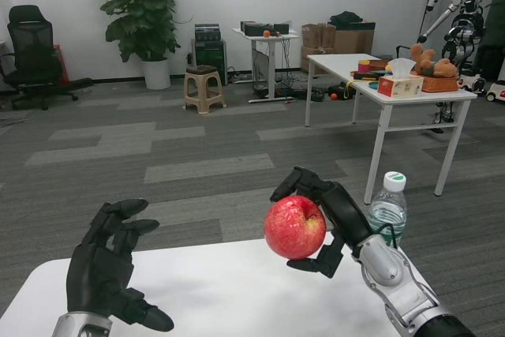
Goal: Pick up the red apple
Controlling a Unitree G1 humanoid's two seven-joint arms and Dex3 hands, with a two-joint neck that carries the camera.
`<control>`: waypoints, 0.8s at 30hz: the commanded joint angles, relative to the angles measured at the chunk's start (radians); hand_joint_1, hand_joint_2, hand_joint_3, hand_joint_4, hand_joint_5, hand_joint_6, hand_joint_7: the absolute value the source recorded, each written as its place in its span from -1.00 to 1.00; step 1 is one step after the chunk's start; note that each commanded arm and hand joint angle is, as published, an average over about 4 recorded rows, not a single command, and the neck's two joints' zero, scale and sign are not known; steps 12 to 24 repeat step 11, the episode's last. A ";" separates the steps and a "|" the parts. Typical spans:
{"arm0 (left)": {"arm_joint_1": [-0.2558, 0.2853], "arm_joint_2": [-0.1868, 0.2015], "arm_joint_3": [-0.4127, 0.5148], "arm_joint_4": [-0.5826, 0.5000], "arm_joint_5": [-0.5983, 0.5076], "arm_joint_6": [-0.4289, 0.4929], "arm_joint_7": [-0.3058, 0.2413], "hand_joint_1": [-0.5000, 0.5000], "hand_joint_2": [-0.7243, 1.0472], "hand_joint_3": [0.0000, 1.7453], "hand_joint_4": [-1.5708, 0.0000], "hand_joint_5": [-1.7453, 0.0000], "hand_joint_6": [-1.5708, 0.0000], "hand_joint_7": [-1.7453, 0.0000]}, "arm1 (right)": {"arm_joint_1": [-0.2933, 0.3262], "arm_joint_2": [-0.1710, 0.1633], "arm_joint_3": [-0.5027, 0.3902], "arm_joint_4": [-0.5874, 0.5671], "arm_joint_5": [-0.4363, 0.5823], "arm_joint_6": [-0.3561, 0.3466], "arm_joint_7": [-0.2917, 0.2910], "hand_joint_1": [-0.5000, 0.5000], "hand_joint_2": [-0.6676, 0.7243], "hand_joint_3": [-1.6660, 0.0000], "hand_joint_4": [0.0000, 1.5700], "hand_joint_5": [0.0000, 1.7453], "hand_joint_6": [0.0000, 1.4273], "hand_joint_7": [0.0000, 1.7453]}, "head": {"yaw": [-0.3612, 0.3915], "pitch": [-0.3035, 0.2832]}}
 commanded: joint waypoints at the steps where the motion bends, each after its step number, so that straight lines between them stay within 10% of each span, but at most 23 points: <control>1: -0.001 0.008 -0.001 0.007 -0.004 -0.002 -0.004 -0.96 -0.60 -0.95 1.00 -0.76 0.47 -0.20 | -0.031 0.008 -0.017 0.013 0.006 -0.003 -0.013 -0.50 -0.73 -0.81 0.20 0.89 0.56 0.92 | 0.005 -0.011; 11: -0.004 0.008 0.001 0.011 -0.007 -0.003 -0.005 -0.96 -0.60 -0.90 1.00 -0.76 0.47 -0.20 | -0.048 0.009 -0.024 0.031 0.006 -0.005 -0.020 -0.50 -0.73 -0.81 0.20 0.89 0.56 0.92 | 0.047 -0.135; 24: -0.004 0.008 0.001 0.011 -0.007 -0.003 -0.005 -0.96 -0.60 -0.90 1.00 -0.76 0.47 -0.20 | -0.048 0.009 -0.024 0.031 0.006 -0.005 -0.020 -0.50 -0.73 -0.81 0.20 0.89 0.56 0.92 | 0.047 -0.135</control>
